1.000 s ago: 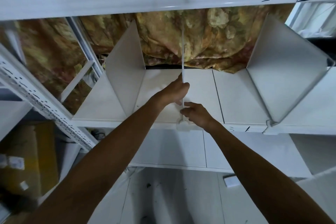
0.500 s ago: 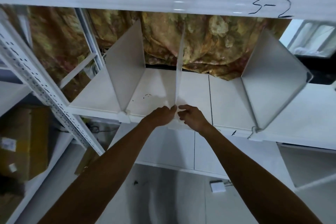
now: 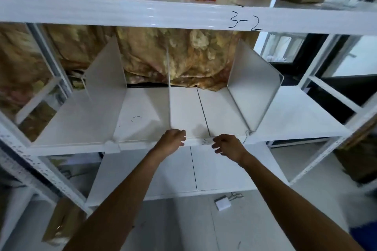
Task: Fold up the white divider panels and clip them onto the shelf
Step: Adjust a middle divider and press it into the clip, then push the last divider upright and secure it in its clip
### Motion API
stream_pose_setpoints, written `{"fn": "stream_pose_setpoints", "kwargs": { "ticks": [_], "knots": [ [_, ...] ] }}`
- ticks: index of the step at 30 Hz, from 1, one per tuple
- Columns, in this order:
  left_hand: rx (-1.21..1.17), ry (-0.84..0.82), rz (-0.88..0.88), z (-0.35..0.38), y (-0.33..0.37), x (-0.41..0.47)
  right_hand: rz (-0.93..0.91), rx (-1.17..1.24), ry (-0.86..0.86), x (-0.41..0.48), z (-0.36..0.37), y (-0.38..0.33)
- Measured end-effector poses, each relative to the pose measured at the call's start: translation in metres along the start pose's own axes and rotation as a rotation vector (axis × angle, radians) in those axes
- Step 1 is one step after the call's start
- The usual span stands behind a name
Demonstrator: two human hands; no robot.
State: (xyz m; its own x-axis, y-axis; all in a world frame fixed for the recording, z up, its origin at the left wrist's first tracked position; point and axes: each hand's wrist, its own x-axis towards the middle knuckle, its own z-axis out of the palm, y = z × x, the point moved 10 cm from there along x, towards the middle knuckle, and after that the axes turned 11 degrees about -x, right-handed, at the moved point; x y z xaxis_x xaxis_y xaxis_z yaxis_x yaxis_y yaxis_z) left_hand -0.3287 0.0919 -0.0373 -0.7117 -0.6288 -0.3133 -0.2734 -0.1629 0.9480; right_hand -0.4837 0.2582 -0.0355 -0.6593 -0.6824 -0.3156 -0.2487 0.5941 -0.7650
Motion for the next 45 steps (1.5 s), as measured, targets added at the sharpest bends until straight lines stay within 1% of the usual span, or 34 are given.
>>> {"fn": "stream_pose_setpoints", "kwargs": {
  "ticks": [3, 5, 10, 16, 21, 25, 28, 30, 33, 36, 39, 45],
  "knots": [
    [-0.137, -0.048, -0.015, 0.023, -0.008, -0.002, 0.064, 0.024, 0.046, -0.025, -0.025, 0.027],
    [-0.164, -0.077, -0.032, 0.042, -0.016, -0.005, 0.096, -0.006, 0.086, -0.043, -0.040, 0.048],
    [-0.105, -0.160, -0.049, 0.079, -0.033, -0.008, 0.124, -0.118, 0.126, -0.063, -0.062, 0.087],
    [0.037, -0.195, 0.023, 0.113, -0.017, 0.003, 0.111, -0.097, 0.143, -0.051, -0.086, 0.100],
    [0.118, -0.155, 0.085, 0.135, 0.015, 0.017, 0.080, -0.133, 0.145, -0.021, -0.113, 0.102],
    [0.212, -0.121, 0.141, 0.162, 0.051, 0.030, 0.037, -0.271, 0.141, 0.006, -0.144, 0.105],
    [0.362, -0.056, 0.257, 0.182, 0.085, 0.043, 0.005, -0.330, 0.141, 0.024, -0.160, 0.100],
    [0.385, -0.012, 0.299, 0.195, 0.107, 0.049, -0.004, -0.358, 0.133, 0.038, -0.168, 0.102],
    [0.290, 0.003, 0.278, 0.211, 0.129, 0.055, -0.004, -0.341, 0.091, 0.053, -0.171, 0.107],
    [0.302, 0.023, 0.317, 0.223, 0.151, 0.054, -0.053, -0.387, 0.045, 0.068, -0.169, 0.104],
    [0.354, 0.060, 0.369, 0.228, 0.170, 0.053, -0.078, -0.448, 0.009, 0.084, -0.165, 0.099],
    [0.546, 0.025, 0.397, 0.250, 0.188, 0.065, -0.126, -0.533, 0.015, 0.105, -0.157, 0.089]
  ]
}}
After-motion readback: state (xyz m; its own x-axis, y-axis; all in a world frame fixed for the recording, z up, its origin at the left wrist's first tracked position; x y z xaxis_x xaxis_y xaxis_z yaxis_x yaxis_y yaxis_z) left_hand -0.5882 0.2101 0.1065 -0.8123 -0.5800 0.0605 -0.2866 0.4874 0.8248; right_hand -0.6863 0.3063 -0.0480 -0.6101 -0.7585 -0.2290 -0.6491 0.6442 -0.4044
